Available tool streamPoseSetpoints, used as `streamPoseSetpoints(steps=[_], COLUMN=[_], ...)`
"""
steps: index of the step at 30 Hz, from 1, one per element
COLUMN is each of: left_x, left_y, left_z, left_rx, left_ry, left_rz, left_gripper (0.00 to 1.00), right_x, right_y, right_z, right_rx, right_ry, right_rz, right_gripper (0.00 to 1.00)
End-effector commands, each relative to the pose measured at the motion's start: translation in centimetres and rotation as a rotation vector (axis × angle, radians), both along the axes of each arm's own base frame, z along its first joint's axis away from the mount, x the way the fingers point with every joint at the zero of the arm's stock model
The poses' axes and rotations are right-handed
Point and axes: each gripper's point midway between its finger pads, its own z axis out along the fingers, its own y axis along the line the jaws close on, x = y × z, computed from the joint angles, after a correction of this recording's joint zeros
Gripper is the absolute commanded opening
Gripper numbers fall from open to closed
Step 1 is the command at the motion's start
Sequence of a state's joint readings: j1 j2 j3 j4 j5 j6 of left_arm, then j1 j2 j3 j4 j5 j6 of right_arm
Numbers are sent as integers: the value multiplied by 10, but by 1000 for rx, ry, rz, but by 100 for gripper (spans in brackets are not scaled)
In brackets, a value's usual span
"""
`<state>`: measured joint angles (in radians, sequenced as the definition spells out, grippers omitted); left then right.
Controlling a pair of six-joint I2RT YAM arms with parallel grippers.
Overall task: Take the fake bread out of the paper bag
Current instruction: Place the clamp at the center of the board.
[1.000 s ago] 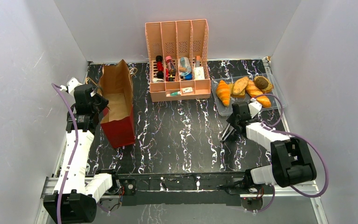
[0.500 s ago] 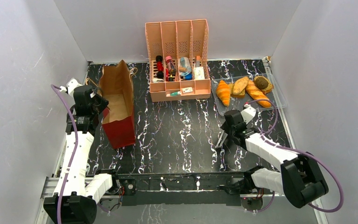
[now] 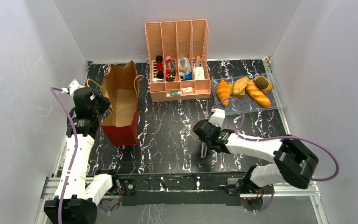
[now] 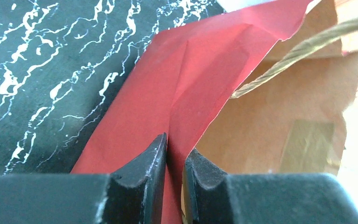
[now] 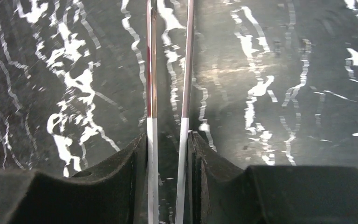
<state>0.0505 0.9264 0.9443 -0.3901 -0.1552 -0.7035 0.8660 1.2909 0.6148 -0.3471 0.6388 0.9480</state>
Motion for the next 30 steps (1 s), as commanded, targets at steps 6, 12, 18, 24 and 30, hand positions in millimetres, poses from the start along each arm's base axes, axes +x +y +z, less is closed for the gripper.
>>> streamPoseSetpoints(steps=[6, 12, 18, 24, 30], left_x=[5, 6, 15, 20, 25], left_y=[-15, -14, -19, -24, -31], left_z=[29, 24, 8, -4, -15], left_rx=[-120, -200, -309, -323, -322], left_ry=[-127, -169, -175, -139, -96], left_rz=[-20, 40, 83, 60, 14], left_gripper=[11, 10, 10, 10, 13], right_x=[5, 8, 14, 16, 12], right_y=[48, 62, 75, 92, 107], right_z=[19, 17, 9, 6, 1], right_rx=[-36, -55, -99, -93, -95], right_ry=[-76, -83, -76, -79, -66], right_rz=[54, 108, 156, 230, 277], right_gripper=[28, 28, 29, 30, 31])
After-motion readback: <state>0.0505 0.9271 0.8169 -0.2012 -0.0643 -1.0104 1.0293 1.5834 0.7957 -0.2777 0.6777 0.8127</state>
